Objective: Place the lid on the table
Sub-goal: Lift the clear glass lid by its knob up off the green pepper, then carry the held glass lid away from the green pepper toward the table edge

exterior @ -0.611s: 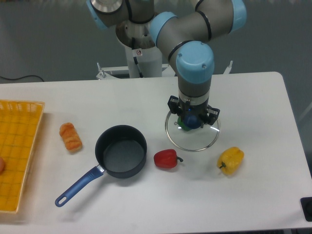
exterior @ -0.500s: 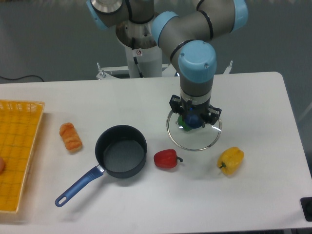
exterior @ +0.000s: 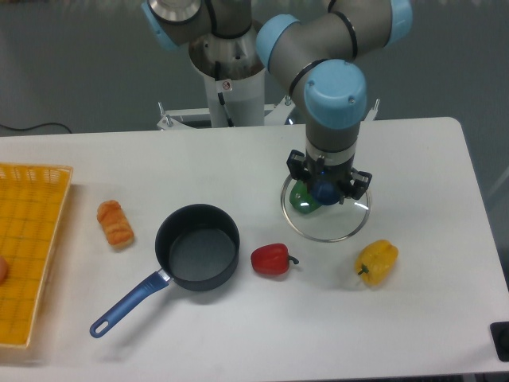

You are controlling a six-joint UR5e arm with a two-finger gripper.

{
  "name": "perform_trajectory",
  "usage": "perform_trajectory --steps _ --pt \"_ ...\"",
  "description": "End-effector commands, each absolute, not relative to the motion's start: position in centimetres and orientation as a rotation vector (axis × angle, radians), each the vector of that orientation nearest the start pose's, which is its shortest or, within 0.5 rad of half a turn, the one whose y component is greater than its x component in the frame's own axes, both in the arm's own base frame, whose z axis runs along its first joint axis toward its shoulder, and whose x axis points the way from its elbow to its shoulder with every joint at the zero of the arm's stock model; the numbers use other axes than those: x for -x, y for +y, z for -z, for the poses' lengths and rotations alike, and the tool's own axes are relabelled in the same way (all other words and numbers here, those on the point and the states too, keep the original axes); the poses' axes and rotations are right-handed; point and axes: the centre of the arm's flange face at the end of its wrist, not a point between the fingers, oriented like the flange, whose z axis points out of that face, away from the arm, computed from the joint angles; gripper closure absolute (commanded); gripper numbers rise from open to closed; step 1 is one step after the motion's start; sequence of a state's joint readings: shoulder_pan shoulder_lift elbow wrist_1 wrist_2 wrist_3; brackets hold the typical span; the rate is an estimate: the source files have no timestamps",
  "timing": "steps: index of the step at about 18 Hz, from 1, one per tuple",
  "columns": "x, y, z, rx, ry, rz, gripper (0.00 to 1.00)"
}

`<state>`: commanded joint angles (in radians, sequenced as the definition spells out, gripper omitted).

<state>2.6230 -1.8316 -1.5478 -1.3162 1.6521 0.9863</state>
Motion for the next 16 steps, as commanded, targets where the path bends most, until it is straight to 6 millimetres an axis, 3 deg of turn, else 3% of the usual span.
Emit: perform_trajectory --steps 12,16 --pt "50.8 33.0 -36.5 3.220 0.176 -0.033 0.51" --pt "52.8 31.8 -34.9 3.216 0.202 -0.045 0.51"
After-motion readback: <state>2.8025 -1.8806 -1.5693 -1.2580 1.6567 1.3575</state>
